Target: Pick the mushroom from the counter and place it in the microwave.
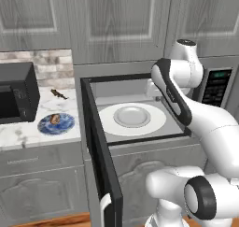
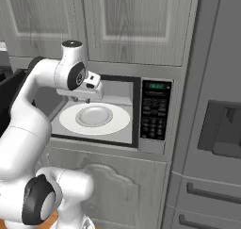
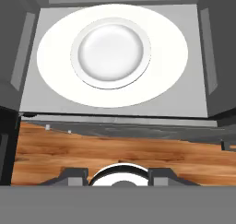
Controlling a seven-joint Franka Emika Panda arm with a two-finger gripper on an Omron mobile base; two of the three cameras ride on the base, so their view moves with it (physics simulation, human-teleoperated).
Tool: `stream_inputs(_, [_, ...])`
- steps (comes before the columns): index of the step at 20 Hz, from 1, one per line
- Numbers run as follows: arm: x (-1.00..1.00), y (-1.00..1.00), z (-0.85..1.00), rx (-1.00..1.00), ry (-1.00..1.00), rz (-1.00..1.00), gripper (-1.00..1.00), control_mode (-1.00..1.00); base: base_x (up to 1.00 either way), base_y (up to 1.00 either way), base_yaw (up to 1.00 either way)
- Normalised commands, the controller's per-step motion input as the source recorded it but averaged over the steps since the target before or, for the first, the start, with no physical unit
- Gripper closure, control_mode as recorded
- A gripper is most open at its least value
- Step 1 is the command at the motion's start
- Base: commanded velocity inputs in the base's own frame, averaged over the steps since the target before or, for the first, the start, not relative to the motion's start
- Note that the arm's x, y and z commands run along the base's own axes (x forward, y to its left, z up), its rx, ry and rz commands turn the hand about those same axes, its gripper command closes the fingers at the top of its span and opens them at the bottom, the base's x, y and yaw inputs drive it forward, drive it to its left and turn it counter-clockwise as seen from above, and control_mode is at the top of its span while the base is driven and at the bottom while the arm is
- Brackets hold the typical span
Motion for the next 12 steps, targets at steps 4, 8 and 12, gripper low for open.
stream_inputs(4, [-0.01,0.00,0.00,0.00,0.00,0.00,-1.00,1.00,-0.42,-0.04,0.00])
stream_inputs(8, [0.00,0.00,0.00,0.00,0.00,0.00,-1.00,1.00,-0.99,-0.19,0.00])
stream_inputs(12, [0.00,0.00,0.00,0.00,0.00,0.00,-1.00,1.00,-1.00,-0.13,0.00])
